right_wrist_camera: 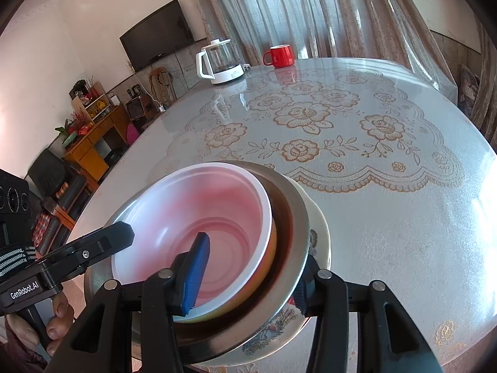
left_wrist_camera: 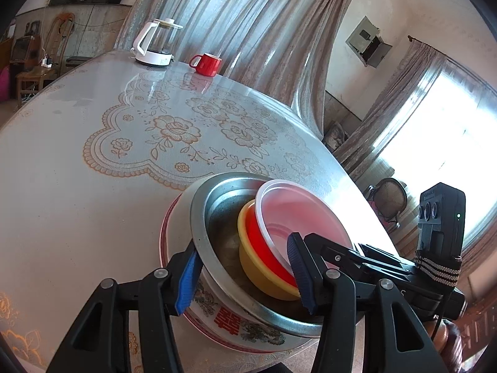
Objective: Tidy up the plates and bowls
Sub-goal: 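Lower the steel basin onto the double-happiness plate stack and open both grippers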
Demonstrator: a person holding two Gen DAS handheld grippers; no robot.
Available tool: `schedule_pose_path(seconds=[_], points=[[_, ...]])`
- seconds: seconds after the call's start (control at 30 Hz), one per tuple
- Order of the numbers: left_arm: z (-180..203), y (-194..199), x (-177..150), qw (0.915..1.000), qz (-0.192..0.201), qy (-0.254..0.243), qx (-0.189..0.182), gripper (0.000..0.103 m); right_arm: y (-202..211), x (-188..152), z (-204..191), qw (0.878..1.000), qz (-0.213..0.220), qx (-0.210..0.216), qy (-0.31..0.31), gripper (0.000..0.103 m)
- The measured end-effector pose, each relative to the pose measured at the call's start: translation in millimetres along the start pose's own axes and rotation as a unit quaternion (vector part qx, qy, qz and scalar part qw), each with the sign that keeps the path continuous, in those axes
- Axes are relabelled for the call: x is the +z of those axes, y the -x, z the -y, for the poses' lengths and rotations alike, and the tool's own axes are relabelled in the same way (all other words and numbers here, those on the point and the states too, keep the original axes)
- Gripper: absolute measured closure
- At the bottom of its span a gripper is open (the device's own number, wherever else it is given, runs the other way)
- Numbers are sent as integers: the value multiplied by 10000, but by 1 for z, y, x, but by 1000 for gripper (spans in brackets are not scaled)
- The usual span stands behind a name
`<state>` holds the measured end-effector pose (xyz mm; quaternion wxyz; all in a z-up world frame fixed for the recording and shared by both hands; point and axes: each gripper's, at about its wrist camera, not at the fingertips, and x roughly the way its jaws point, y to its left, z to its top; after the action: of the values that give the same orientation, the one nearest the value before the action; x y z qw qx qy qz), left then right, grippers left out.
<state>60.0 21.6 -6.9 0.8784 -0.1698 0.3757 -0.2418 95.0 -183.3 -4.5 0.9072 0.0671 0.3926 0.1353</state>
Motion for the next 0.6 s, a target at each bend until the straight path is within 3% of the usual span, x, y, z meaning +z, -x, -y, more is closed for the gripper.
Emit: schedule_pose_path(seconds=[0.6], points=[[1,-3,-8,9998,-71,-41,185,49,-8,-2,-2,9999,-104,-21,76,54]])
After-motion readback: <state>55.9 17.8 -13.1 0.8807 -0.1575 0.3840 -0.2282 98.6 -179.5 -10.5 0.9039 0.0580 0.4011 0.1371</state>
